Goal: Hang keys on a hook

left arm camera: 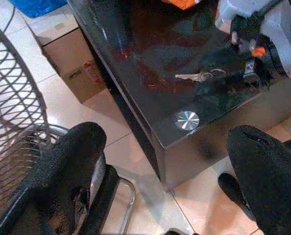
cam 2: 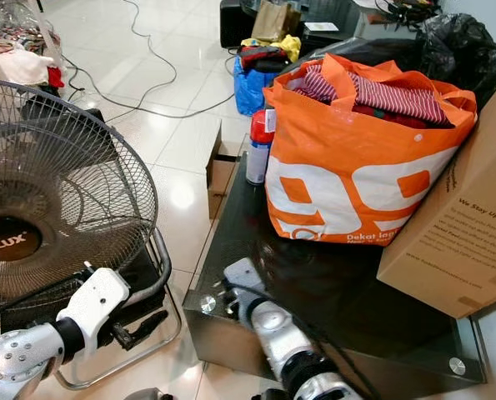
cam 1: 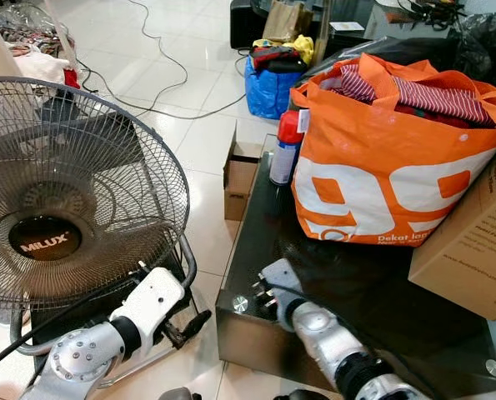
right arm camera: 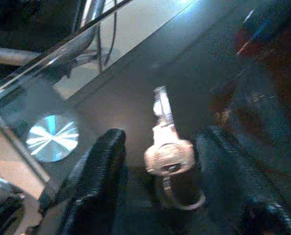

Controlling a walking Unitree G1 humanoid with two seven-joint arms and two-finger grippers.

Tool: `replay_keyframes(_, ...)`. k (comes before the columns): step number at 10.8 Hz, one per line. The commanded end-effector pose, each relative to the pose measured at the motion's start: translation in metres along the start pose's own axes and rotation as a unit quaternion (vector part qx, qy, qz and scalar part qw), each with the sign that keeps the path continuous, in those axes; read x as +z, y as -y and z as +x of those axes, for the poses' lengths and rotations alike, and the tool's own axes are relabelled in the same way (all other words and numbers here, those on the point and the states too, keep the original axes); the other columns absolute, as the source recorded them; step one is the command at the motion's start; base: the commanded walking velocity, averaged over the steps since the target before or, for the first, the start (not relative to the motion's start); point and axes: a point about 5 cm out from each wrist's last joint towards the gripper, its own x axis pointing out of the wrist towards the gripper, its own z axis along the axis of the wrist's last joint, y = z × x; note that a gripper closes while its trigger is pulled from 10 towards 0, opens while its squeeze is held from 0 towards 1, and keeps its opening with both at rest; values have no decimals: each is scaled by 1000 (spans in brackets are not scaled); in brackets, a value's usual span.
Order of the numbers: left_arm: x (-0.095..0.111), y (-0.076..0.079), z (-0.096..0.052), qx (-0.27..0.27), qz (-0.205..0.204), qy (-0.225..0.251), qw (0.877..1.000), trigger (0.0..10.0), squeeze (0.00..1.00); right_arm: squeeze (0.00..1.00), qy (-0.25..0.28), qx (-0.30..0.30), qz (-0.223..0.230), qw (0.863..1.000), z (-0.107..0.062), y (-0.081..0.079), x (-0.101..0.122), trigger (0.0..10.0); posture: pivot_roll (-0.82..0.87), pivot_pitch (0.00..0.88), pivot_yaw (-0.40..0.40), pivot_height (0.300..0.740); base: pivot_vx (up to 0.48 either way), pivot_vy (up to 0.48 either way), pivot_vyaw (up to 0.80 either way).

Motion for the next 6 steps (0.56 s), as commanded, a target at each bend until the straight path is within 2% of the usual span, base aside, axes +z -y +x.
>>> replay_keyframes(1, -2, 1, 3, -2, 4, -4, 1000, 10000, 627, 0, 8, -5, 6, 1000, 1, 5, 4, 1529, -2, 71, -43, 740, 0, 0, 0)
replay_keyframes(2, -4, 0, 4, -3, 3, -5, 1000, 10000, 627, 0, 12, -3, -4, 1000, 0, 8, 5, 3412, -5, 67, -42, 740, 0, 0, 0)
replay_keyframes(3, -5, -2, 7, -4, 4, -5, 1000, 10000, 627, 0, 8, 6, -32, 999, -1, 13, 3, 10000, -11, 60, -39, 740, 0, 0, 0)
replay_keyframes(6, -5, -4, 12, -10, 6, -1, 1000, 10000, 627, 0, -16, 63, -59, 996, -6, 16, -8, 10000, -17, 56, -34, 740, 0, 0, 0)
